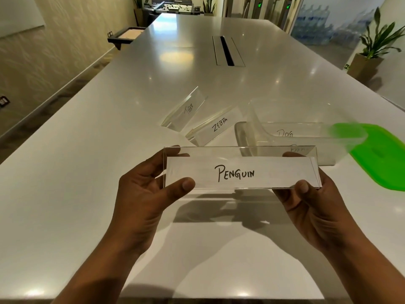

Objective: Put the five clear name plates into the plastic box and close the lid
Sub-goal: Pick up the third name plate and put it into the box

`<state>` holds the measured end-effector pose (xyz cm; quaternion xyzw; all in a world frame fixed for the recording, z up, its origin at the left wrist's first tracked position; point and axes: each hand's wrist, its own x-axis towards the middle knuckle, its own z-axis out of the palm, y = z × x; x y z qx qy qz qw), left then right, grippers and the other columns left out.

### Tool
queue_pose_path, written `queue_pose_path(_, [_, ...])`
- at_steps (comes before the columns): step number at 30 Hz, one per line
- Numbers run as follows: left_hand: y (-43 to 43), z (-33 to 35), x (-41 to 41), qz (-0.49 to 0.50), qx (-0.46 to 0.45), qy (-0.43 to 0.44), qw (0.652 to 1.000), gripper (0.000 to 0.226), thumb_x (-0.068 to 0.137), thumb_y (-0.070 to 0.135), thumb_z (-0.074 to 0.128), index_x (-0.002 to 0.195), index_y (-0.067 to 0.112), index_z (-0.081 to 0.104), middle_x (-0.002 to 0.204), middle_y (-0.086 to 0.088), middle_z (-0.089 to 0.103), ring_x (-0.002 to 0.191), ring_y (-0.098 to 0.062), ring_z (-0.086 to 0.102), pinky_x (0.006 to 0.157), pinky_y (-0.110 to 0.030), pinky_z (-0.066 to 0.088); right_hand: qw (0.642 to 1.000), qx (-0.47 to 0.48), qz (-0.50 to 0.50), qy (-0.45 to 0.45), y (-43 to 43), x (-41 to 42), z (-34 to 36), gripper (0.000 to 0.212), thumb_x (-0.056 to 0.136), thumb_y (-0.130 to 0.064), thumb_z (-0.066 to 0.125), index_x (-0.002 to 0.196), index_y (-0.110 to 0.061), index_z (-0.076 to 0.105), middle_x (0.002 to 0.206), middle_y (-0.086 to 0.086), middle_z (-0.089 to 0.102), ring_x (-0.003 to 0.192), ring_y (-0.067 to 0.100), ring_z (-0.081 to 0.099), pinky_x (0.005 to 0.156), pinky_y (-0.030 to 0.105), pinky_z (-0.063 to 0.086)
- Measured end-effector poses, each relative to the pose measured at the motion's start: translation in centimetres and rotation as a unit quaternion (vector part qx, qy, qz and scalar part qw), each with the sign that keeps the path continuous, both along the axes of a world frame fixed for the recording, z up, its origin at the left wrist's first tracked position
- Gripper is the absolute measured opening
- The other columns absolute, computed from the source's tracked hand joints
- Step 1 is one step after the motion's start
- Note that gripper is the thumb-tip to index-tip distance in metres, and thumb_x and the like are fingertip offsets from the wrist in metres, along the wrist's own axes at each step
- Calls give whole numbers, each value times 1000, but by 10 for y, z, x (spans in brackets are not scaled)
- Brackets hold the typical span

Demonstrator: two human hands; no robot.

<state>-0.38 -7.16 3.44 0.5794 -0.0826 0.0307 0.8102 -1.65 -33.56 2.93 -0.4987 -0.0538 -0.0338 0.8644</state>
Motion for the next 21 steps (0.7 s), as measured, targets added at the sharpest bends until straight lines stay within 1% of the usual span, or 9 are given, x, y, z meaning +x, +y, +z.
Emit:
queue_pose_path(3, [0, 3, -1, 4, 3, -7, 1000, 65, 46, 43, 95, 106, 28, 75, 113, -1, 75, 101, -21, 73, 79, -28, 58, 1000, 4, -4, 1, 0, -1, -1, 74, 42, -38, 96, 106, -15, 66, 96, 3, 72, 94, 19, 69, 78, 27, 56])
queue_pose_path(7, [-1, 4, -2, 9, 7, -7, 1000, 66, 45, 44, 95, 106, 28, 75, 113, -1, 75, 102, -22, 73, 79, -28, 58, 1000, -2, -10, 3, 1, -2, 0, 80, 42, -38, 96, 110, -12, 62, 95, 3, 72, 94, 19, 69, 81, 28, 55])
queue_pose_path(17, [-1, 3, -3, 12, 14, -13, 1000, 66, 43, 45, 95, 104, 29, 76, 112, 1, 76, 100, -20, 74, 78, -28, 58, 1000, -13, -14, -2, 0, -4, -1, 70, 44, -37, 96, 105, -16, 68, 98, 5, 72, 97, 21, 68, 77, 26, 55])
queue_pose_path(19, [-1, 3, -3, 13, 16, -16, 1000, 66, 43, 45, 95, 103, 30, 76, 111, 1, 76, 100, -19, 74, 78, -28, 58, 1000, -18, -14, 0, -1, -5, -2, 72, 44, -37, 96, 107, -15, 67, 100, 7, 71, 100, 24, 67, 79, 28, 56])
queue_pose_path(21, [0, 3, -3, 13, 17, -23, 1000, 65, 43, 45, 95, 103, 30, 76, 110, 2, 76, 99, -18, 74, 78, -27, 58, 1000, -23, -14, 2, -2, -4, -2, 77, 44, -40, 95, 110, -14, 65, 104, 9, 69, 105, 29, 64, 84, 34, 55])
